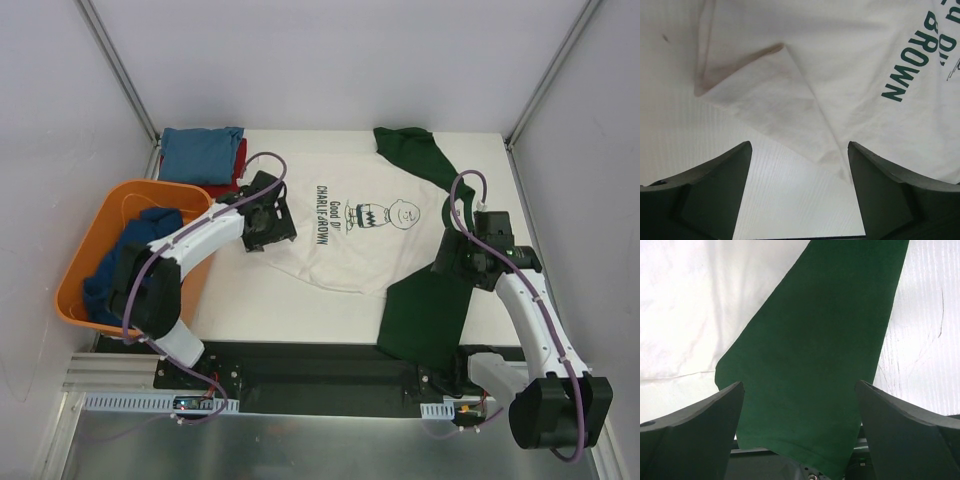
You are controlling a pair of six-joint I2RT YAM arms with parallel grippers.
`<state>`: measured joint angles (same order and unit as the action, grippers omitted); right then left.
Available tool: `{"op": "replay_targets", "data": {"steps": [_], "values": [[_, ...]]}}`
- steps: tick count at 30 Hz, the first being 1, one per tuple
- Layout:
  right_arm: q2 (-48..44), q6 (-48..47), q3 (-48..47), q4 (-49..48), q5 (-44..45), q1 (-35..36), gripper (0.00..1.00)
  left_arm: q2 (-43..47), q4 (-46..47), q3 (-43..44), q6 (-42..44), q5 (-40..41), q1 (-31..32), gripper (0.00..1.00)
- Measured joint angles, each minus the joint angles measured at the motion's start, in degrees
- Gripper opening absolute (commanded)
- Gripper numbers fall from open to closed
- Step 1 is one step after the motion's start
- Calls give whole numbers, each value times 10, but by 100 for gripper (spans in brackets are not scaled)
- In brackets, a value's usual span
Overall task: Fold and stack the t-shirts
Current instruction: Grap the side of the flattened tshirt closest away from the robot with both arms
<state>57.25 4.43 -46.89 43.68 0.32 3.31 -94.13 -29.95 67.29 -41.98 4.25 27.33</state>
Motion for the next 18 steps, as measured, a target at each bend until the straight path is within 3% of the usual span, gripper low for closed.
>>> {"op": "replay_targets", "data": {"steps": [7, 13, 18], "values": [[5, 0, 0, 0, 2, 0, 96, 72, -12, -28, -4, 49, -1, 75], [5, 0, 0, 1, 7, 0, 96, -11, -25, 36, 6, 67, -1, 64], [5, 0, 0, 2, 11, 0, 96, -91, -33, 104, 21, 80, -4, 63]]}}
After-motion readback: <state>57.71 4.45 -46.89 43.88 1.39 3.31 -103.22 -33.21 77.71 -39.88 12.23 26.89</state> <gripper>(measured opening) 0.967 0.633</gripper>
